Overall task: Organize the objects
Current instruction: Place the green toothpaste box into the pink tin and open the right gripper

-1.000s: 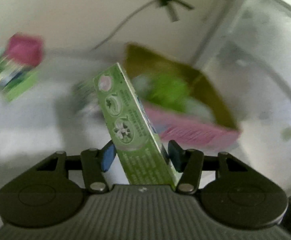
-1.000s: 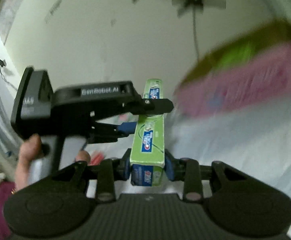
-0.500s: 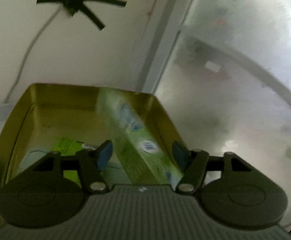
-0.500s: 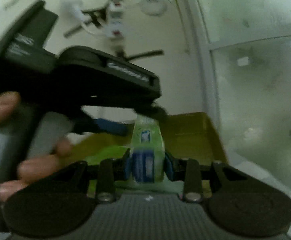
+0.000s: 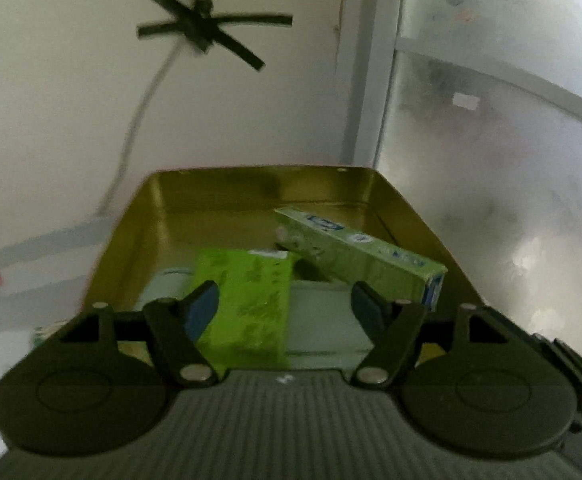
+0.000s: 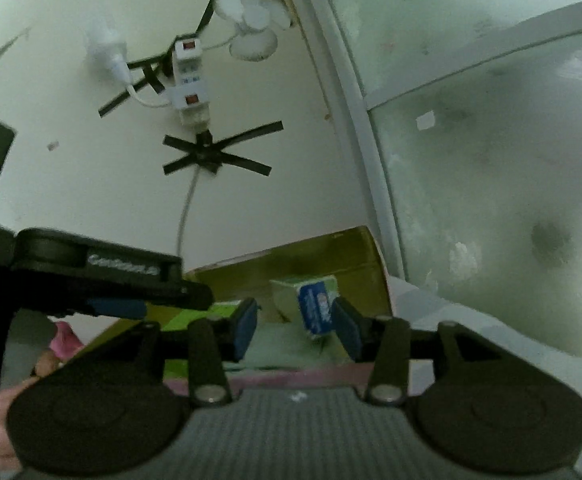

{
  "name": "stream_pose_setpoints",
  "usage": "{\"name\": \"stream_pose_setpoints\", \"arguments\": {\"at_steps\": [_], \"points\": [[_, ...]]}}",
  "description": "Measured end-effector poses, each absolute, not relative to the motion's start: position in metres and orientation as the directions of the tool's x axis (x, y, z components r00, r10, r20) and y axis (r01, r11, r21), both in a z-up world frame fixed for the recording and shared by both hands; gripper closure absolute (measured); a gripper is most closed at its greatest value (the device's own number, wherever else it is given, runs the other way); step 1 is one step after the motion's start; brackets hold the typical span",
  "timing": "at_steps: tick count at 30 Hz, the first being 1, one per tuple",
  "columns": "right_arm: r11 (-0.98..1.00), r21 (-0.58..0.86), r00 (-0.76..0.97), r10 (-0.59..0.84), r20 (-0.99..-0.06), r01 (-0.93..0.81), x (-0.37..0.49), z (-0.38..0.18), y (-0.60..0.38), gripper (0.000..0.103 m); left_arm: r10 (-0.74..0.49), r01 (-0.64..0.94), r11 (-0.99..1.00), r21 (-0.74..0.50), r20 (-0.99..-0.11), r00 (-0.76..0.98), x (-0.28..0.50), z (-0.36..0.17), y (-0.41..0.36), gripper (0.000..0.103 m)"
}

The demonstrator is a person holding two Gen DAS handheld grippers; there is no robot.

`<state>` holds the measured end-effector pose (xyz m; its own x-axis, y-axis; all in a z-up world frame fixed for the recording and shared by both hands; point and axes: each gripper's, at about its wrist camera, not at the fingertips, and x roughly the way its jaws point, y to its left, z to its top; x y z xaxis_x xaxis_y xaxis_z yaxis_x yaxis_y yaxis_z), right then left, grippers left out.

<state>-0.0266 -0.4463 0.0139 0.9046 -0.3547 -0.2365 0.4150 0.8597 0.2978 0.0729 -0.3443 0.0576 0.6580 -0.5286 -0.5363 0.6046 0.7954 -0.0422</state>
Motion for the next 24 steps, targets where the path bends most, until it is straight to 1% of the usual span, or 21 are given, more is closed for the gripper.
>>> {"name": "stream_pose_setpoints", "arguments": {"at_steps": [4,8,13,16,24], "points": [[0.848,0.337,0.911,-0.354,-0.212,0.408,-0.051,0.015,-0.435,0.055,-0.512,0.592,0.806,0.002,-0.501,0.698,0.048,0.061,-0.314,0.022],[0.837,0.382,0.918,-0.327,-0.225,0.392,-0.068,0.011,-0.423,0.055,-0.468,0.566,0.821,0.069,-0.486,0.738,0.028,0.058,-0.290,0.022],[0.846,0.379,0.922,-0.299,-0.245,0.375,-0.071,0.011,-0.404,0.055,-0.407,0.531,0.835,0.142,-0.489,0.772,0.012,0.052,-0.263,0.022],[0.856,0.377,0.930,-0.277,-0.243,0.354,-0.067,0.017,-0.393,0.055,-0.382,0.508,0.849,0.147,-0.494,0.781,0.005,0.049,-0.242,0.022],[0.913,0.299,0.949,-0.214,-0.231,0.279,-0.052,0.035,-0.348,0.055,-0.335,0.451,0.883,0.127,-0.503,0.797,-0.007,0.040,-0.187,0.022]]}}
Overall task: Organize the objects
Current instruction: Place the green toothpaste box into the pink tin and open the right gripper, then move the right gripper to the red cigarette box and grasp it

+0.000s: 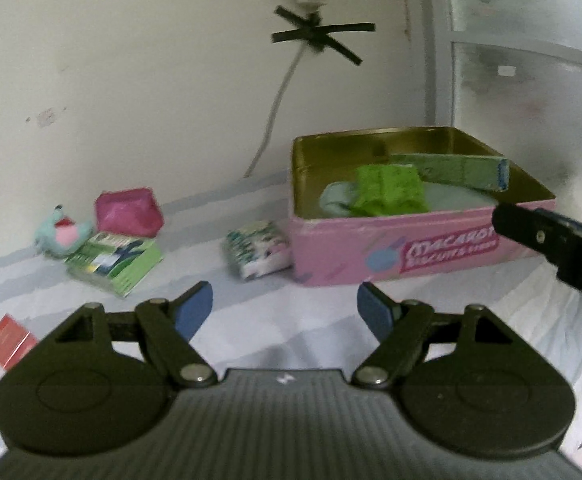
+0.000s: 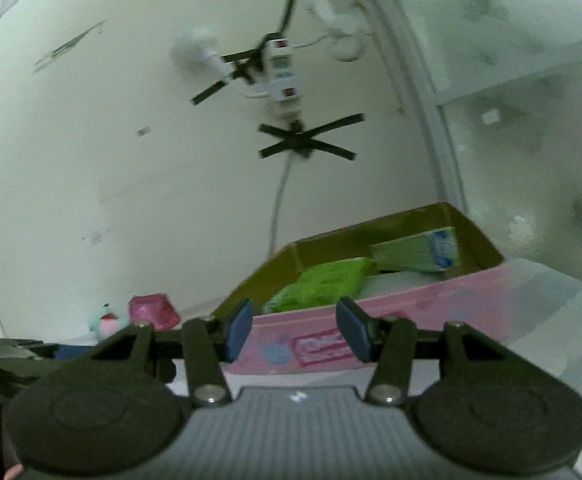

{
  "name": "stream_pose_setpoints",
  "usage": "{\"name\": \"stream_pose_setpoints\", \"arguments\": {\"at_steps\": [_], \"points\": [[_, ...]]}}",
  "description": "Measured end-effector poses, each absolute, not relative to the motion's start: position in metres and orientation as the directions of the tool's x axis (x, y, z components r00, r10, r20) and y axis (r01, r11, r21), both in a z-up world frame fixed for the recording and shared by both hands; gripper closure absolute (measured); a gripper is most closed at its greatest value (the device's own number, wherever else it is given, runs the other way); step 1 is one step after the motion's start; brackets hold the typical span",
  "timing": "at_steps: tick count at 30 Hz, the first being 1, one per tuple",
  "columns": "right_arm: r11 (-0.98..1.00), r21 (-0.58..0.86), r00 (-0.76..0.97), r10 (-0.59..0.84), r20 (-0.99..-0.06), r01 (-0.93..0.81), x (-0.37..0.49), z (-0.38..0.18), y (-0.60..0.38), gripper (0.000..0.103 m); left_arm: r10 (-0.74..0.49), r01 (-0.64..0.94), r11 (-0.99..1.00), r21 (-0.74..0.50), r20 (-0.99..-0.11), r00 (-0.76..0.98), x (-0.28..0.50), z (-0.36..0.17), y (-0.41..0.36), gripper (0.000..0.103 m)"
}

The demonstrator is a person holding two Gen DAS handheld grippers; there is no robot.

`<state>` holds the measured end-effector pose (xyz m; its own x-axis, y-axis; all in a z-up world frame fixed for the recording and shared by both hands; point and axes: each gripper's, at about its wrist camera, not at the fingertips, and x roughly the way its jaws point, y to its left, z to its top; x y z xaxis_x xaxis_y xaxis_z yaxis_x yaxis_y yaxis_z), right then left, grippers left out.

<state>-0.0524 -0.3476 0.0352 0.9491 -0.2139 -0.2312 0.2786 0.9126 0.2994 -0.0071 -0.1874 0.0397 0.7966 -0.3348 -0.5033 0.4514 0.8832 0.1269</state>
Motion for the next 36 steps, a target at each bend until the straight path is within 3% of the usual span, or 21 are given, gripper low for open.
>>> {"name": "stream_pose_setpoints", "arguments": {"at_steps": [36], "points": [[0.991,0.112,0.913,-0.018,-0.408,0.070,0.033,0.015,-0.213,0.052,-0.123,0.182,0.982,0.058,-0.534,0.836,0.033,0.000,-0.029,0.022]]}}
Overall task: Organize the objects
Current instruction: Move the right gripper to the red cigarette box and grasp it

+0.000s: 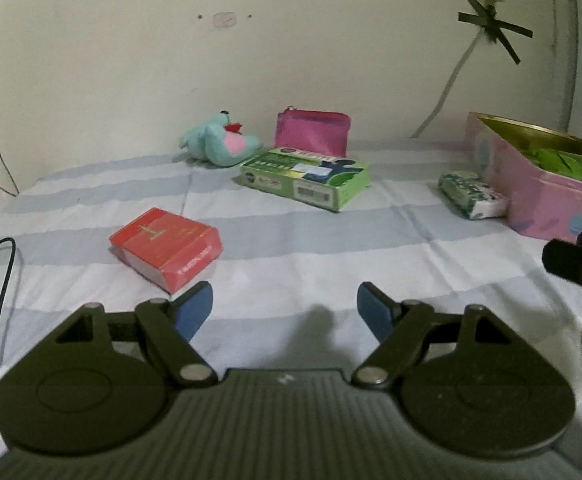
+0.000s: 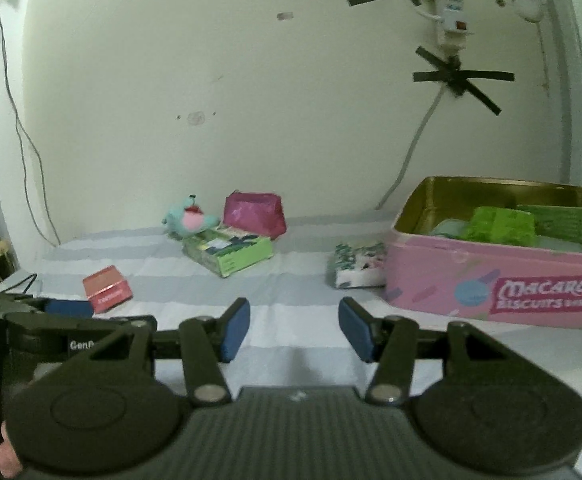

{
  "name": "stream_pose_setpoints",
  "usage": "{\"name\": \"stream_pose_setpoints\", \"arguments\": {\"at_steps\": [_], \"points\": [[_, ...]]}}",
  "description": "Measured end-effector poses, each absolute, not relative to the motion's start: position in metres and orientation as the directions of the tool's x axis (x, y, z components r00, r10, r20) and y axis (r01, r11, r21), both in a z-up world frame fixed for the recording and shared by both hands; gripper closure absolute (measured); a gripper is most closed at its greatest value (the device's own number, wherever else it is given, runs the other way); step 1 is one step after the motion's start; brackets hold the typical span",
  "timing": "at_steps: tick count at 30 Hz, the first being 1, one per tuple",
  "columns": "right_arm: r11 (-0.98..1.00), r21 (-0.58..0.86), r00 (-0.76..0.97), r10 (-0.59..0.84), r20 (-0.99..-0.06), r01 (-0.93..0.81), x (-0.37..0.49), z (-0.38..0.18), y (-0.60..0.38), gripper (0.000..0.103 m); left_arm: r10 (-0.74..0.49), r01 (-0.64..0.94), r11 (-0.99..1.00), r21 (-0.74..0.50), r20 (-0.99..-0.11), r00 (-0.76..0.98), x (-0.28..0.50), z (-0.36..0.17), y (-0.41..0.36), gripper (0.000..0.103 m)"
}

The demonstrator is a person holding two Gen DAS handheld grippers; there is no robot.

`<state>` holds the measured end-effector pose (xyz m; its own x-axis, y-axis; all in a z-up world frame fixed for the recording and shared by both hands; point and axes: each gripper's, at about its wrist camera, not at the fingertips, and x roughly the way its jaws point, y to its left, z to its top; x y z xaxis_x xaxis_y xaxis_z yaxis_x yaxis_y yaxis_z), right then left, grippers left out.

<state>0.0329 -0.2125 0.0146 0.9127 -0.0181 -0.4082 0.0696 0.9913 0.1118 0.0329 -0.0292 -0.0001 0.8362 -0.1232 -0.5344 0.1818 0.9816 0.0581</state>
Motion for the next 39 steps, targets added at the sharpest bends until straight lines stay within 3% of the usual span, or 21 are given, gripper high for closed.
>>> {"name": "stream_pose_setpoints", "arguments": {"at_steps": [16,20,25,31,35,38,39], "points": [[0.996,0.084,0.887,0.018,-0.461,0.024,0.054,0.003,-0.187,0.051,-0.118,0.157,0.987,0.026,-0.544,0.831,0.051,-0.005,-0.005,0.022],[0.993,0.106,0.867,0.092,-0.491,-0.046,0.071,0.005,-0.170,0.049,-0.041,0.045,0.999,-0.005,-0.512,0.858,0.064,0.004,0.030,0.022],[0.973,0.093,0.816,0.229,-0.531,-0.212,0.109,0.001,-0.132,0.037,0.157,-0.210,0.976,-0.060,-0.481,0.863,0.075,0.001,0.086,0.022],[0.928,0.006,0.764,0.310,-0.566,-0.372,0.162,-0.006,-0.073,0.022,0.167,-0.291,0.939,-0.182,-0.497,0.851,0.082,-0.004,0.111,0.022],[0.899,0.006,0.729,0.359,-0.583,-0.439,0.194,-0.010,-0.044,0.018,0.167,-0.319,0.916,-0.242,-0.492,0.855,0.084,-0.003,0.122,0.022],[0.890,-0.022,0.720,0.353,-0.598,-0.455,0.216,-0.017,-0.025,0.023,0.151,-0.316,0.915,-0.250,-0.512,0.845,0.088,-0.005,0.122,0.022],[0.886,-0.021,0.707,0.354,-0.612,-0.463,0.221,-0.019,-0.022,0.040,0.147,-0.312,0.917,-0.247,-0.519,0.842,0.089,-0.006,0.121,0.022]]}}
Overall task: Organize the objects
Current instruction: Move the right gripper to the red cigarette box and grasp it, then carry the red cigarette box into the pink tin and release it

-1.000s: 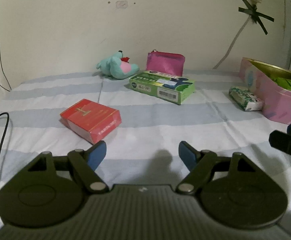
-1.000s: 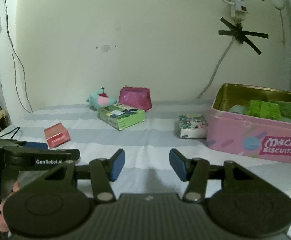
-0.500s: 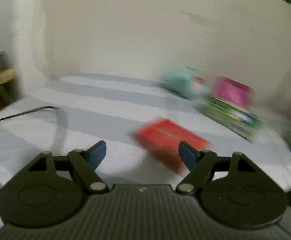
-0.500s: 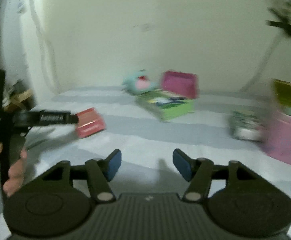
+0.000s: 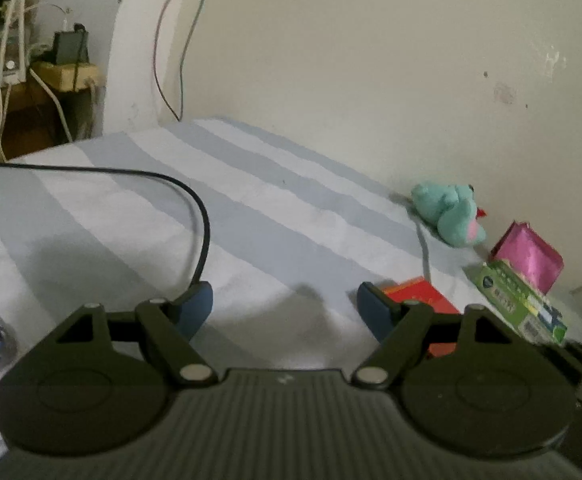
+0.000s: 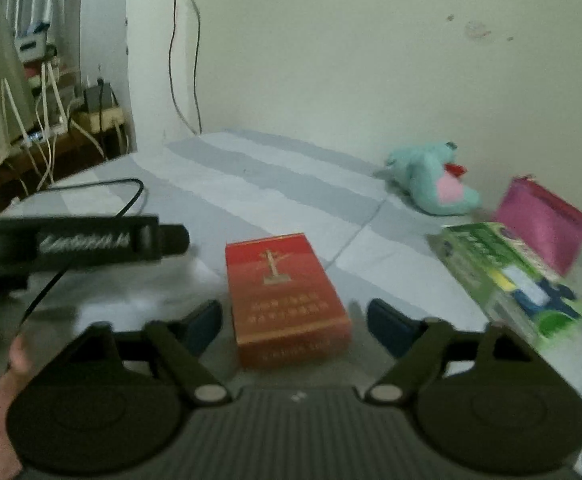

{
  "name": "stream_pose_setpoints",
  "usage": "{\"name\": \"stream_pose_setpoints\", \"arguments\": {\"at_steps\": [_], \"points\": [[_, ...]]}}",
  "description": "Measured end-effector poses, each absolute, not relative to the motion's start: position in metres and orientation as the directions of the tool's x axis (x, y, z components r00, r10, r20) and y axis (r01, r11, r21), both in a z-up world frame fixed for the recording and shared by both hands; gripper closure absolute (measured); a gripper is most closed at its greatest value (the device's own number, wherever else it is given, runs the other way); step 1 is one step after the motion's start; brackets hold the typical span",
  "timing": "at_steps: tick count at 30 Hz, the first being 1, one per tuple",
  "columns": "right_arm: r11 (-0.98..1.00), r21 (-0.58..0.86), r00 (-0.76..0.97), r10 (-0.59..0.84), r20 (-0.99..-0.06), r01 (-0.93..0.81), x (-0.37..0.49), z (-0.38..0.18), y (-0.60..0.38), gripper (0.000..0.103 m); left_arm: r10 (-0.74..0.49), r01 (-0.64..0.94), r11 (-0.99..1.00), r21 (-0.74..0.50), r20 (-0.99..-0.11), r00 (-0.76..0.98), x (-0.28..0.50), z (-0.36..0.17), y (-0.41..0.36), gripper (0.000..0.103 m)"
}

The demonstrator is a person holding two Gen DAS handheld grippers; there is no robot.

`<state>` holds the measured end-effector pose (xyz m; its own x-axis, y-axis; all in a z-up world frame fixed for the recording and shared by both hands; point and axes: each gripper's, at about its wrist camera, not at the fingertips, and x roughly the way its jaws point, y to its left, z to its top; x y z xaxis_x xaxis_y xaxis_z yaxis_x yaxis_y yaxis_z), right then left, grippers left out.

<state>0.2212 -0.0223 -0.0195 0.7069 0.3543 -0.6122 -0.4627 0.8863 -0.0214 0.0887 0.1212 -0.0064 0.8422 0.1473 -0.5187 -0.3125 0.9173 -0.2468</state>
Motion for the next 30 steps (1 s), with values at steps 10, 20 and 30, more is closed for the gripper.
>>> {"name": "stream_pose_setpoints", "arguments": {"at_steps": [10,20,30], "points": [[0.926,0.001,0.731,0.299,-0.614,-0.378,0.138,-0.021,-0.098,0.044,0.137,-0.255,0.949,-0.185,-0.485,0.864,0.082,-0.006,0.104,0.022],[0.986,0.154,0.816,0.031,-0.577,0.071,0.009,-0.028,-0.229,0.044,0.025,-0.066,0.995,-0.072,-0.466,0.884,0.065,0.005,0.040,0.022],[0.971,0.224,0.852,0.046,-0.522,0.085,-0.016,-0.033,-0.240,0.044,-0.553,0.399,0.831,-0.388,-0.656,0.514,0.030,0.009,-0.091,0.024]]}}
